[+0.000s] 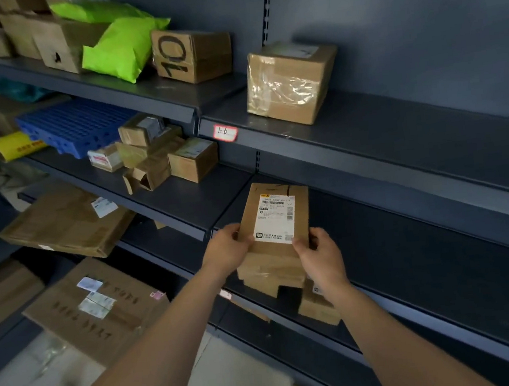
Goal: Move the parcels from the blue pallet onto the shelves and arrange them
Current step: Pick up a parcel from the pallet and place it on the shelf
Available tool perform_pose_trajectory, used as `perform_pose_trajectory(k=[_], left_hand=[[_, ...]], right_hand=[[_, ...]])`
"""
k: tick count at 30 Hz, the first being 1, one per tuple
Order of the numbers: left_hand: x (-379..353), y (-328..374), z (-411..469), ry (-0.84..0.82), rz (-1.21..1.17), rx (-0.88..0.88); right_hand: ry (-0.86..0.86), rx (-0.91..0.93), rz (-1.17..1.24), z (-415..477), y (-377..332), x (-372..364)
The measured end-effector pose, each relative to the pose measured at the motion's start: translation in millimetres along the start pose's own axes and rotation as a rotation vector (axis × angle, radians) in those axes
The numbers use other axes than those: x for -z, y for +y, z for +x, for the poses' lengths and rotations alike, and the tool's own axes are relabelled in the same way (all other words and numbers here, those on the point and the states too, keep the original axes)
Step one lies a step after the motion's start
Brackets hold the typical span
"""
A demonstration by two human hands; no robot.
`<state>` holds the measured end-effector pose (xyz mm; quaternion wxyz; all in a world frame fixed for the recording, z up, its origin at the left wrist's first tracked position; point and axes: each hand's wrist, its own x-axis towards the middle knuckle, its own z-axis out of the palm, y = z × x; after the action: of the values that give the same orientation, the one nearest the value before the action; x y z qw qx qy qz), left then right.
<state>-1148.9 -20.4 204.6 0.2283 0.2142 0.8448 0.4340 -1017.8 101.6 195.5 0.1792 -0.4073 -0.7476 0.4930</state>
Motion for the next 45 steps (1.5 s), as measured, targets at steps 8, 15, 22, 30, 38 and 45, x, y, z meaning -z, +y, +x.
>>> perform_pose_trajectory(k=[8, 15, 22, 30, 38, 45], left_hand=[[0, -6, 108, -0.064, 0.025, -0.002], [-1, -9, 168, -0.152, 0.049, -0.03], [-4, -15, 196, -0.216, 0.162, -0.068], [-4, -16, 201, -0.24, 0.283, -0.171], [-4, 3, 180, -0.144, 0.723, -0.531], [-30, 43, 137, -0.303, 0.864, -0.84]], right_hand=[[-0.004, -0.042, -0.025, 93, -1, -33], [0.011, -0.105, -0.111, 137, -1, -52], [0.053, -0.157, -0.15, 147, 1, -65], [0.079, -0.192, -0.224, 145, -2, -70], [0.09, -0.24, -0.436, 104, 0, -42], [0.183, -0.261, -0.72, 46, -4, 2]])
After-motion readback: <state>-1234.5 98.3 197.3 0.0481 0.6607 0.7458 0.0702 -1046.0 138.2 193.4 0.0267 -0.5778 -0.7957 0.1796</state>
